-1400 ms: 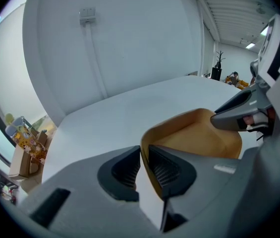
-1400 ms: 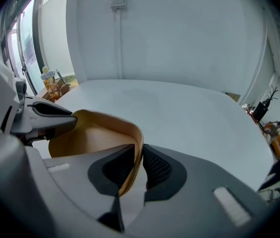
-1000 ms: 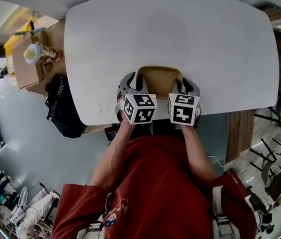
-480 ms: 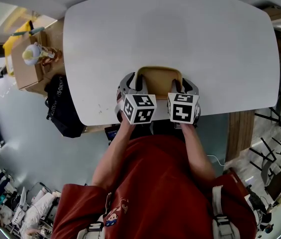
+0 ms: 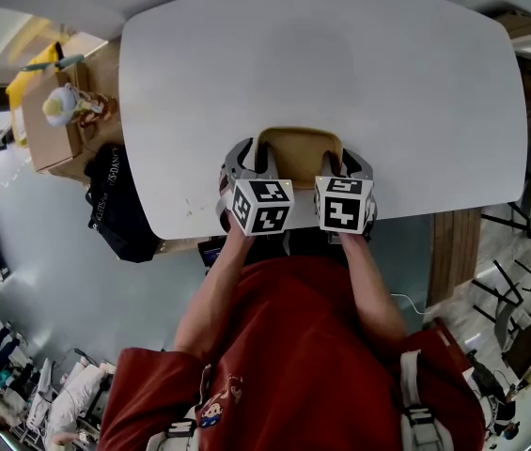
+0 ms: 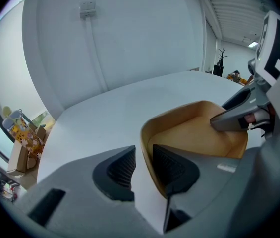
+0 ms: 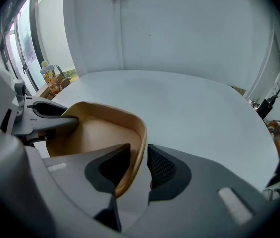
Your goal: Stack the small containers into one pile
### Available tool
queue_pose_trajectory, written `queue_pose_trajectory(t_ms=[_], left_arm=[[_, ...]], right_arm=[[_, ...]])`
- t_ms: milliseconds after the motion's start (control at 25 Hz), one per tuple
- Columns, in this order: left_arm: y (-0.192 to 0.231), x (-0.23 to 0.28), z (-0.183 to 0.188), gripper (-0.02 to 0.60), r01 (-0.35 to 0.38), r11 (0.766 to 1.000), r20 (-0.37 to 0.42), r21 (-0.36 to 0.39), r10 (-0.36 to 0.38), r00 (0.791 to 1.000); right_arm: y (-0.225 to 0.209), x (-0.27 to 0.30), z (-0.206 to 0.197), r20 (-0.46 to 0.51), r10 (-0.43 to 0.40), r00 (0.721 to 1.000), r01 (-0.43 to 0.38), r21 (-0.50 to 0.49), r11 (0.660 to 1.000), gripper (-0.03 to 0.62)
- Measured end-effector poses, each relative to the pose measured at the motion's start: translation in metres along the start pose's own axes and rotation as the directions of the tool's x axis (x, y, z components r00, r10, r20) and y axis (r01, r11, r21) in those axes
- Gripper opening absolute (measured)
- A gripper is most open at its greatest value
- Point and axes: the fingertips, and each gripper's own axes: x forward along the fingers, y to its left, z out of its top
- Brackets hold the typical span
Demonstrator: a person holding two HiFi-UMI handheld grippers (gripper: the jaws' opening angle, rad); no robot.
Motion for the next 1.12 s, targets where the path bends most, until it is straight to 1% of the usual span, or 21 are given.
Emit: queue_pose_trajectory(t_ms=[280, 520, 800, 880, 1000, 1120], left_arm=[[-0.003, -0.003, 0.004, 0.138, 0.005, 1.0, 0.018, 0.005, -0.005, 1.0], [-0.006, -0.01, 0.012, 0.153, 0.009, 1.0, 0.057, 0.02, -0.01, 0.998], [0.006, -0.022, 0.029, 0.156, 0.003, 1.0, 0.109, -0.007, -0.002, 0.994], [0.01, -0.028, 0.037, 0.155, -0.007, 1.0, 0.132, -0.011, 0.008, 0.991], [0.018, -0.037, 0.044, 0.155, -0.023, 1.0, 0.162, -0.021, 0.026, 0.986], [0.025, -0.045, 0.053, 0.155, -0.036, 0.999, 0.192, -0.037, 0.042, 0.98]], right_arm=[[-0.002, -0.004, -0.001, 0.018, 0.006, 1.0, -0.007, 0.021, 1.0, 0.124], [-0.005, -0.01, 0.005, 0.051, -0.002, 0.999, 0.001, 0.024, 1.0, 0.129], [-0.009, -0.026, 0.026, 0.122, -0.015, 0.992, 0.012, 0.025, 1.0, 0.129], [-0.011, -0.032, 0.035, 0.152, -0.025, 0.988, 0.025, 0.005, 1.0, 0.129], [-0.01, -0.041, 0.044, 0.192, -0.051, 0.98, 0.063, -0.059, 0.996, 0.129], [-0.006, -0.046, 0.049, 0.215, -0.047, 0.975, 0.065, -0.079, 0.995, 0.129]])
